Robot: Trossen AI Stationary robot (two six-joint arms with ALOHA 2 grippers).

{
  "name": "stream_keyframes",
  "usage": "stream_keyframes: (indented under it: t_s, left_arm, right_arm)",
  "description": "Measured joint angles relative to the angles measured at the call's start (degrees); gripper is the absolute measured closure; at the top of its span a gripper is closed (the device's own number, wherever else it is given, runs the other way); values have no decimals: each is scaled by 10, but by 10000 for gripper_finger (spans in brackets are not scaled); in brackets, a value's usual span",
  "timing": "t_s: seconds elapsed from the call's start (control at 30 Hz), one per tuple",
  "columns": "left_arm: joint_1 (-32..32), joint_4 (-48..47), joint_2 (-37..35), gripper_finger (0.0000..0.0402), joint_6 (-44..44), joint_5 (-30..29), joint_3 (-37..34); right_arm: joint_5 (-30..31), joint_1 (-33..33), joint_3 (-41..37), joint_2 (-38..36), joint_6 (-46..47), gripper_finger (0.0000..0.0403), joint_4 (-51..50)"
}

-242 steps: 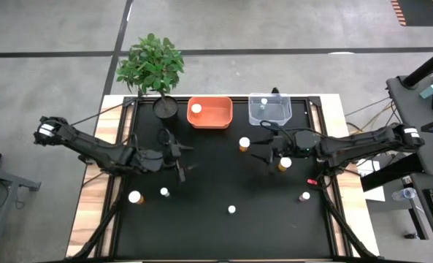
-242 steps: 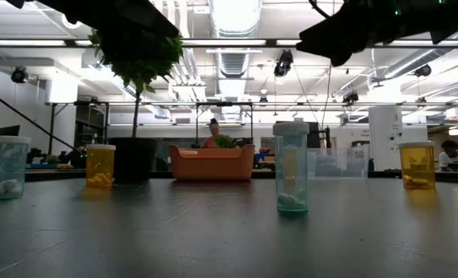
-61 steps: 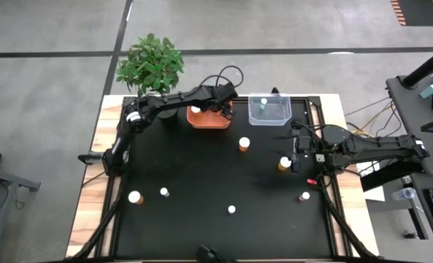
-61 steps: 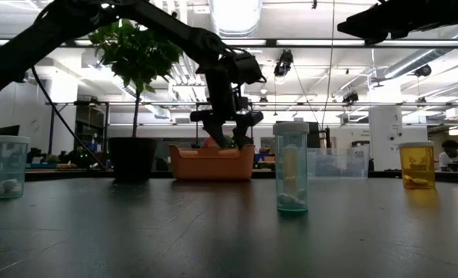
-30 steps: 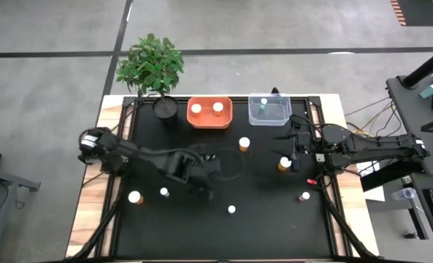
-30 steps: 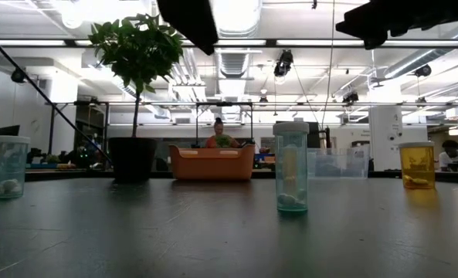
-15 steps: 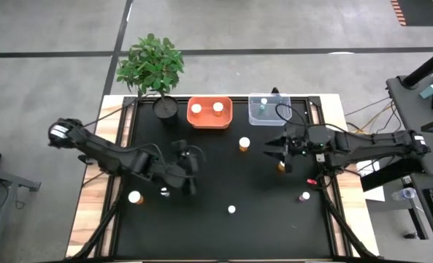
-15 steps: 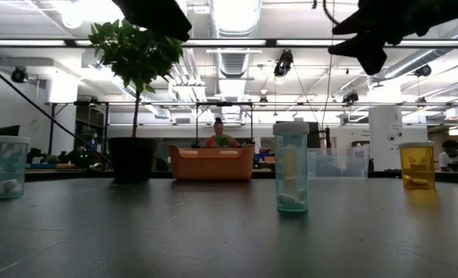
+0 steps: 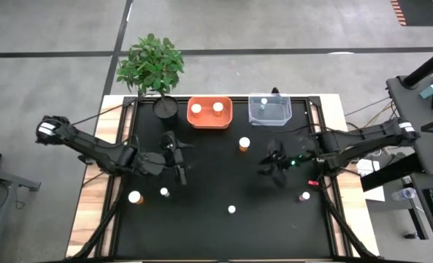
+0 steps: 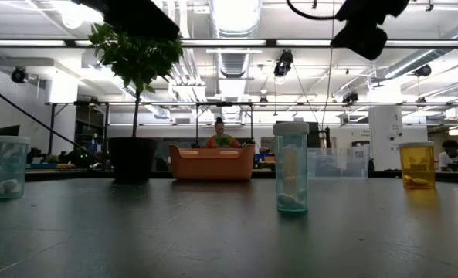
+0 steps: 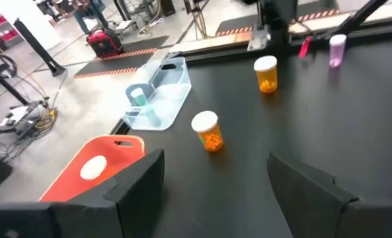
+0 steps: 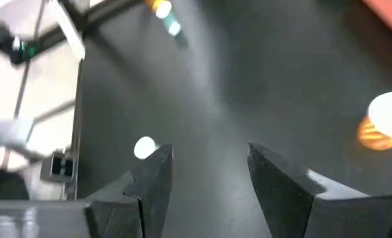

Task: Pick and place medicine bottles into bin by pill shape (circle, oval)
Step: Put the blue pill bottle into the transparent bin

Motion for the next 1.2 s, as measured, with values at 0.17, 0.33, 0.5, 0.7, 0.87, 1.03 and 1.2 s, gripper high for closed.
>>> stream_keyframes:
  t_s: [0.17,0.33,0.5,0.7,0.87,1.03,1.2]
  left_arm:
    - [0,10,-7,152,2,-1,-18]
    - [0,19,-7,152,-2,0,-30]
    - [-8,34,-7,152,-40,1,-31]
    - [-17,35,-7,152,-43,2,-31]
    - [-18,36,-7,152,-39,3,-30]
    - [-18,35,-7,152,-39,3,-30]
    - [-17,34,-7,152,-38,3,-31]
  right_arm:
    - [7,60,47,77,-25,216,4]
    - [75,121,58,158,-128,216,76]
    - [111,148,55,237,-176,216,149]
    - [95,149,56,315,-206,216,212]
    - [81,149,57,354,-212,216,232]
    - [79,150,57,384,-228,216,261]
    - [73,149,57,403,-241,216,300]
